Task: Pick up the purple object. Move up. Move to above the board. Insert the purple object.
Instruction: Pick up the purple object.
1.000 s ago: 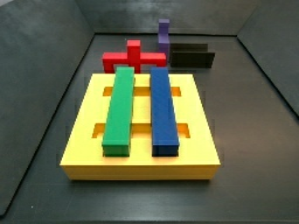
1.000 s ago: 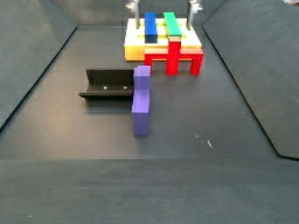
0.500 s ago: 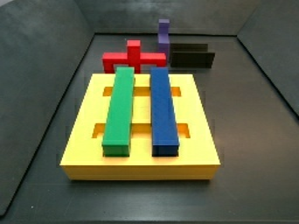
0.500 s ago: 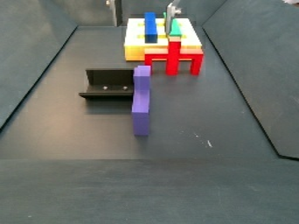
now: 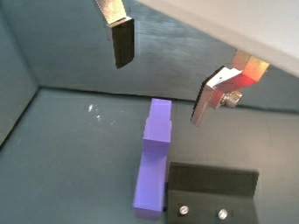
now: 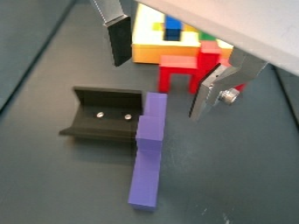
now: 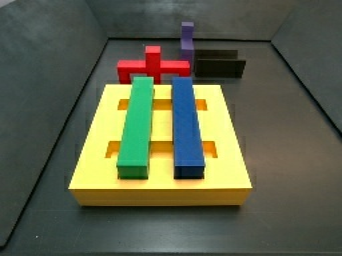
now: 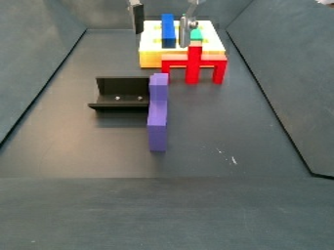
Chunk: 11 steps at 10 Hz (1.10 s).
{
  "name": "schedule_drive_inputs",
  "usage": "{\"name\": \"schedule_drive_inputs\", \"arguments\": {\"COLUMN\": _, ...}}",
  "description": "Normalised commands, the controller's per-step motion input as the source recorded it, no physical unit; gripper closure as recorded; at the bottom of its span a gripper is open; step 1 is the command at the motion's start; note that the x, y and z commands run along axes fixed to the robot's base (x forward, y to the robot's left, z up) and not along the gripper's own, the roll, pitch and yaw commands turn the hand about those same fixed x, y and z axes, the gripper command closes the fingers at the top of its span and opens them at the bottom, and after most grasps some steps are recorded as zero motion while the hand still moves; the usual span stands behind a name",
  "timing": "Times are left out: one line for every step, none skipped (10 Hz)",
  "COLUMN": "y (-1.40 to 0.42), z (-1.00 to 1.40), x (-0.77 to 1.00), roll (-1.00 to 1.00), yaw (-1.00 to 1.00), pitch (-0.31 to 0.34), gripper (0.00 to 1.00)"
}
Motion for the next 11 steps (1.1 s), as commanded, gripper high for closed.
{"name": "schedule_drive_inputs", "arguments": {"y": 0.0, "z": -0.21, "x": 0.0, "roll": -0.07, "yaw": -1.0, "pitch": 0.0, "gripper": 0.0}}
{"name": "schedule_drive_inputs", "arguments": {"y": 0.0, "z": -0.24, "x": 0.01, "roll": -0.08, "yaw": -1.0, "pitch": 0.0, "gripper": 0.0}}
{"name": "schedule_drive_inputs", "arguments": {"y": 0.0, "z": -0.25, "x": 0.01, "roll": -0.07, "yaw": -1.0, "pitch": 0.0, "gripper": 0.0}}
{"name": "schedule_drive_inputs", "arguments": {"y": 0.0, "z": -0.26, "x": 0.01, "roll": -0.02, "yaw": -1.0, "pitch": 0.0, "gripper": 0.0}}
{"name": "schedule_drive_inputs", "arguments": {"y": 0.0, "z": -0.27, "x": 0.0, "roll": 0.0, "yaw": -1.0, "pitch": 0.0, "gripper": 0.0}}
{"name": "schedule_drive_inputs", "arguments": {"y": 0.01, "z": -0.25, "x": 0.07, "roll": -0.01, "yaw": -1.0, "pitch": 0.0, "gripper": 0.0}}
{"name": "schedule_drive_inputs", "arguments": {"y": 0.04, "z": -0.26, "x": 0.13, "roll": -0.02, "yaw": -0.97, "pitch": 0.0, "gripper": 0.0}}
{"name": "schedule_drive_inputs", "arguments": {"y": 0.06, "z": -0.28, "x": 0.21, "roll": -0.05, "yaw": -0.91, "pitch": 0.0, "gripper": 0.0}}
{"name": "schedule_drive_inputs", "arguments": {"y": 0.08, "z": -0.28, "x": 0.21, "roll": -0.04, "yaw": -0.9, "pitch": 0.0, "gripper": 0.0}}
{"name": "schedule_drive_inputs", "arguments": {"y": 0.09, "z": -0.26, "x": 0.21, "roll": -0.04, "yaw": -0.88, "pitch": 0.016, "gripper": 0.0}}
{"name": "schedule_drive_inputs", "arguments": {"y": 0.09, "z": -0.28, "x": 0.13, "roll": -0.06, "yaw": -0.82, "pitch": 0.013, "gripper": 0.0}}
